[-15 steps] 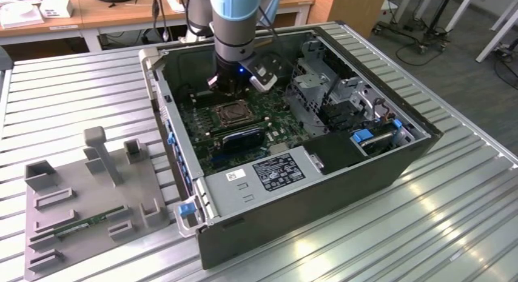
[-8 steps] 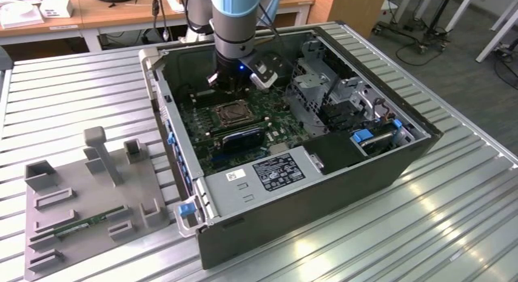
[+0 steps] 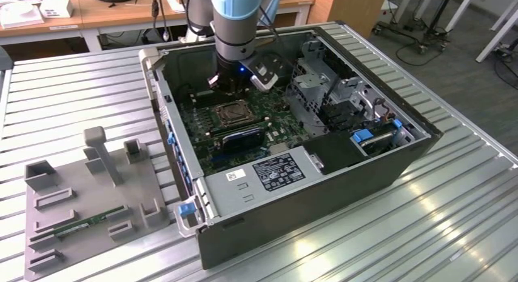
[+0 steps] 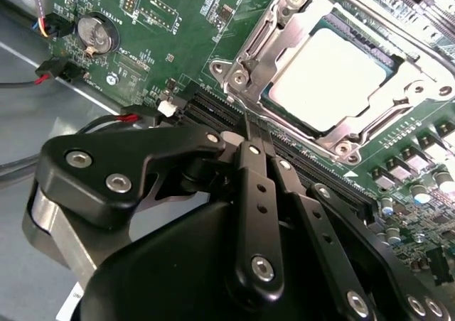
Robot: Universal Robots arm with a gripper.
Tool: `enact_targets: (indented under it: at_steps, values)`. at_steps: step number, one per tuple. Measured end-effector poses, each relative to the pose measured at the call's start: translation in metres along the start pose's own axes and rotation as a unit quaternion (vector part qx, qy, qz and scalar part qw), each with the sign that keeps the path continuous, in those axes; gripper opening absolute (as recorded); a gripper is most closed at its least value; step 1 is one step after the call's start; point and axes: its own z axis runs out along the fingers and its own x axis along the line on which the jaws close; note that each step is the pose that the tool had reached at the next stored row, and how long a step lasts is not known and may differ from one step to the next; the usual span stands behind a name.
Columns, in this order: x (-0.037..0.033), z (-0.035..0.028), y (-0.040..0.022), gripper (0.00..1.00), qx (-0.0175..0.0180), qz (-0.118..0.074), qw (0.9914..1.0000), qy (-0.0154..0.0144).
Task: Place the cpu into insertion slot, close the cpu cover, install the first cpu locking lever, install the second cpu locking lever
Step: 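Install the first cpu locking lever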
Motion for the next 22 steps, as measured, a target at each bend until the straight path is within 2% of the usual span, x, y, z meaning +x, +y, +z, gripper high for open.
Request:
enact_targets:
  at_steps: [9,11,13,16,18,22]
  values:
    - [0.0008,0.0055,-0.0023,0.11,-0.0001,0.0,1.0,0.0001]
    - [0.0009,0.006,-0.0025,0.11,-0.0019,0.0,1.0,0.0001]
    - [0.0009,0.0063,-0.0025,0.11,-0.006,0.001,0.99998,-0.0001]
    - [0.0009,0.0062,-0.0024,0.11,-0.0065,0.001,0.99998,-0.0002]
    - [0.0006,0.0047,-0.0019,0.11,-0.007,0.001,0.99998,-0.0004]
    - [-0.0004,-0.0022,0.0,0.11,-0.0065,0.001,0.99998,-0.0002]
